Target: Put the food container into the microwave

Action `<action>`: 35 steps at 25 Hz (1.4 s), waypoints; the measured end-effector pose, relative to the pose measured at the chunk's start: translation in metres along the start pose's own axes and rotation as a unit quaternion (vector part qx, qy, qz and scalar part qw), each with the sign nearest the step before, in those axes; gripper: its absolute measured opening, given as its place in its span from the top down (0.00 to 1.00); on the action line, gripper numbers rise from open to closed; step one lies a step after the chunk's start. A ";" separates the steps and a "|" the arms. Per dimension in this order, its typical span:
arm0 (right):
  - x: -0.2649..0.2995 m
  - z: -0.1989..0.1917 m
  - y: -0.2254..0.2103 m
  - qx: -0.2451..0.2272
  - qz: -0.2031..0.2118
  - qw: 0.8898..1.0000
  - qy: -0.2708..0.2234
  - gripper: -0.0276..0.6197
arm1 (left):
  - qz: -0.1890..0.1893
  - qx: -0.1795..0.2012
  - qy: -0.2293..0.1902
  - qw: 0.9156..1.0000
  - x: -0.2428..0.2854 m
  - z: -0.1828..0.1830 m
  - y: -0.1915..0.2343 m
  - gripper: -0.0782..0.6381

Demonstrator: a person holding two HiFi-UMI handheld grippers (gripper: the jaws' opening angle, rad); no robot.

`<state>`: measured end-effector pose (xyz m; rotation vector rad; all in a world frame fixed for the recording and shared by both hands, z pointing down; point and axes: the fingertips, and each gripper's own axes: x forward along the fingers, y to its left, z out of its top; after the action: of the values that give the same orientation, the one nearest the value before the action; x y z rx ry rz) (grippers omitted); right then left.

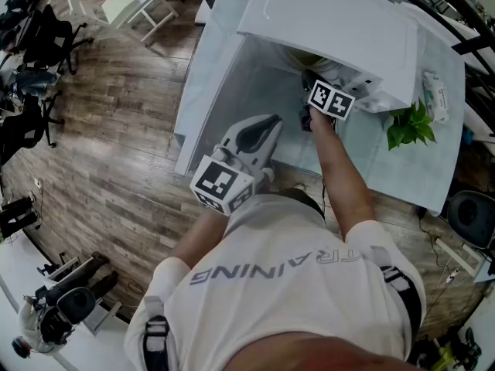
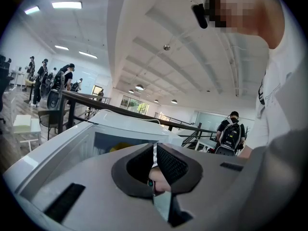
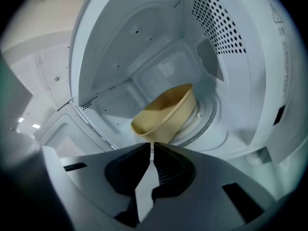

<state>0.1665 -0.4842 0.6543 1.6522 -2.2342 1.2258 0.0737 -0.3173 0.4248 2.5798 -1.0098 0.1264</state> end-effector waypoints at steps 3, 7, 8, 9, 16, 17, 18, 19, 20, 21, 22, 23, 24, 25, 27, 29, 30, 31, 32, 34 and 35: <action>-0.008 -0.001 0.004 -0.004 0.005 1.000 -0.004 0.91 | -0.002 -0.001 -0.002 1.000 -0.001 0.002 -0.002 0.82; -0.029 0.001 0.012 -0.016 0.023 0.999 -0.017 0.92 | 0.000 0.004 -0.007 1.000 0.000 0.005 -0.006 0.82; -0.035 0.001 0.015 -0.017 0.033 0.999 -0.019 0.92 | 0.000 0.005 -0.008 1.000 0.001 0.005 -0.007 0.82; -0.042 0.002 0.018 -0.020 0.041 0.999 -0.022 0.92 | 0.001 0.007 -0.010 1.000 0.001 0.006 -0.009 0.82; -0.118 0.015 0.045 -0.075 0.078 0.993 -0.054 0.92 | 0.008 0.019 -0.022 1.000 -0.003 0.012 -0.031 0.82; -0.130 0.017 0.048 -0.083 0.083 0.991 -0.059 0.92 | 0.009 0.022 -0.024 0.999 -0.004 0.014 -0.035 0.82; -0.142 0.018 0.051 -0.090 0.087 0.990 -0.063 0.92 | 0.010 0.025 -0.026 0.999 -0.005 0.015 -0.040 0.82; -0.154 0.018 0.054 -0.097 0.092 0.989 -0.066 0.92 | 0.011 0.028 -0.028 0.999 -0.006 0.017 -0.044 0.82; -0.165 0.018 0.056 -0.105 0.095 0.988 -0.068 0.92 | 0.013 0.031 -0.030 0.999 -0.007 0.017 -0.048 0.82; -0.177 0.017 0.058 -0.115 0.098 0.986 -0.070 0.92 | 0.015 0.033 -0.031 0.999 -0.009 0.017 -0.051 0.82; -0.189 0.015 0.060 -0.127 0.099 0.984 -0.073 0.92 | 0.017 0.034 -0.033 0.999 -0.011 0.016 -0.055 0.82; -0.200 0.015 0.062 -0.139 0.100 0.982 -0.077 0.92 | 0.018 0.035 -0.034 0.999 -0.013 0.015 -0.058 0.82; -0.212 0.015 0.064 -0.150 0.101 0.980 -0.082 0.92 | 0.020 0.035 -0.034 0.999 -0.015 0.014 -0.061 0.82; -0.222 0.016 0.065 -0.160 0.102 0.978 -0.087 0.92 | 0.020 0.034 -0.033 0.999 -0.016 0.013 -0.064 0.82; -0.244 0.018 0.069 -0.181 0.104 0.973 -0.099 0.92 | 0.021 0.033 -0.032 0.999 -0.018 0.011 -0.071 0.82; -0.265 0.021 0.072 -0.203 0.106 0.967 -0.111 0.92 | 0.024 0.034 -0.035 0.999 -0.020 0.011 -0.078 0.82; -0.276 0.023 0.074 -0.214 0.107 0.964 -0.117 0.92 | 0.025 0.035 -0.037 0.998 -0.021 0.011 -0.082 0.82; -0.287 0.024 0.076 -0.225 0.108 0.961 -0.123 0.92 | 0.026 0.035 -0.039 0.998 -0.022 0.011 -0.086 0.82; -0.297 0.026 0.078 -0.235 0.108 0.957 -0.128 0.92 | 0.026 0.036 -0.042 0.998 -0.024 0.012 -0.091 0.82; -0.318 0.030 0.081 -0.252 0.107 0.951 -0.141 0.92 | 0.026 0.038 -0.046 0.998 -0.026 0.012 -0.101 0.82; -0.327 0.032 0.083 -0.261 0.107 0.948 -0.147 0.92 | 0.026 0.039 -0.048 0.998 -0.027 0.012 -0.105 0.82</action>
<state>0.2404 -0.2507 0.4198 1.4772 -2.6566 0.3571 0.1236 -0.2336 0.3762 2.6530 -1.1285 0.0560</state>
